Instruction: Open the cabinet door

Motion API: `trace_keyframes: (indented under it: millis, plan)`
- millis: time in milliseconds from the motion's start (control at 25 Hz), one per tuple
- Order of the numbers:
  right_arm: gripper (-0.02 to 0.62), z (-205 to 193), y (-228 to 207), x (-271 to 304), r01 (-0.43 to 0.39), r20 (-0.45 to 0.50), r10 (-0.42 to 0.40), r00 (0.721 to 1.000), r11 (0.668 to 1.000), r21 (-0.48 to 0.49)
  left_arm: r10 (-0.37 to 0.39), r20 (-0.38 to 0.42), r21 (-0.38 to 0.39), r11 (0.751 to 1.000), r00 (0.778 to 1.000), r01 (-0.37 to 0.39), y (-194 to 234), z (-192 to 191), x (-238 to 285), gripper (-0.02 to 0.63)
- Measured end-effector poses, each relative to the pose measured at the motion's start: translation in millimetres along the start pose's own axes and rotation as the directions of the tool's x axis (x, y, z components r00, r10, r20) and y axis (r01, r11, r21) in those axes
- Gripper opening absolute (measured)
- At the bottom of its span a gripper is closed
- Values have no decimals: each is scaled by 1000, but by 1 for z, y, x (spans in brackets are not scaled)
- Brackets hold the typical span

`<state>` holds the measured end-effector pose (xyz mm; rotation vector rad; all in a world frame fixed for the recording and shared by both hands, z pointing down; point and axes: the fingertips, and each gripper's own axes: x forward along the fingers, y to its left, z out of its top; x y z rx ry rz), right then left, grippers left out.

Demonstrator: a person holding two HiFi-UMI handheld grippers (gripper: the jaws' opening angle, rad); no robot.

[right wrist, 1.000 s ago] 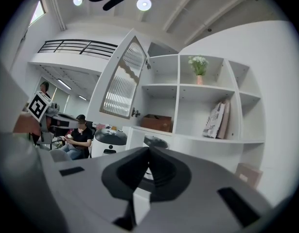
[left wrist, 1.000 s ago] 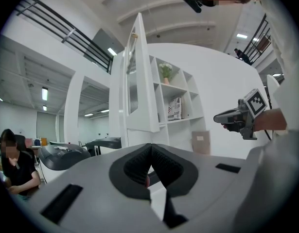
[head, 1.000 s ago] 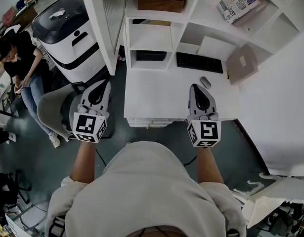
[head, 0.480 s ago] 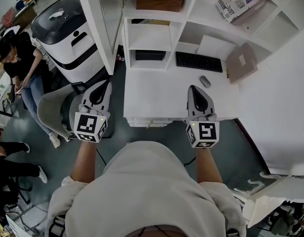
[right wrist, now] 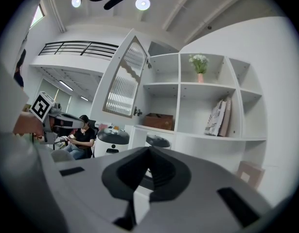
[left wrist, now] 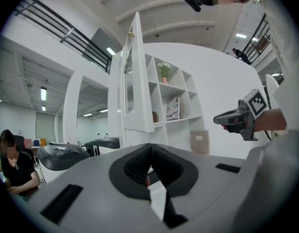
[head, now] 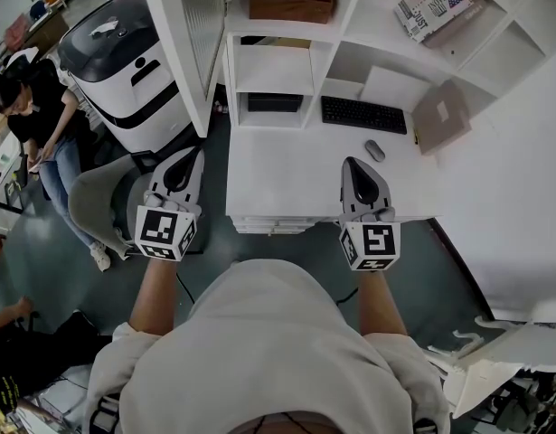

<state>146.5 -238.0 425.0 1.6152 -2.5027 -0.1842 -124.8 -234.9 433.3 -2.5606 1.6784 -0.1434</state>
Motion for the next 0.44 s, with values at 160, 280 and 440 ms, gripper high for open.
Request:
trace_keyframes:
  millis: [160, 280, 440]
  plan:
    - [2, -1, 1, 0, -5, 0, 5, 1000, 1000, 1, 1, -1, 0, 1000, 1000, -1, 0, 0, -1, -3]
    - [2, -1, 1, -1, -7, 0, 7, 1000, 1000, 2, 4, -2, 1, 1000, 1000, -4, 0, -1, -1, -3]
    - [2, -1, 2, -2, -11, -1, 11, 1000, 1000, 2, 7, -3, -1, 1000, 1000, -7, -1, -1, -3, -3]
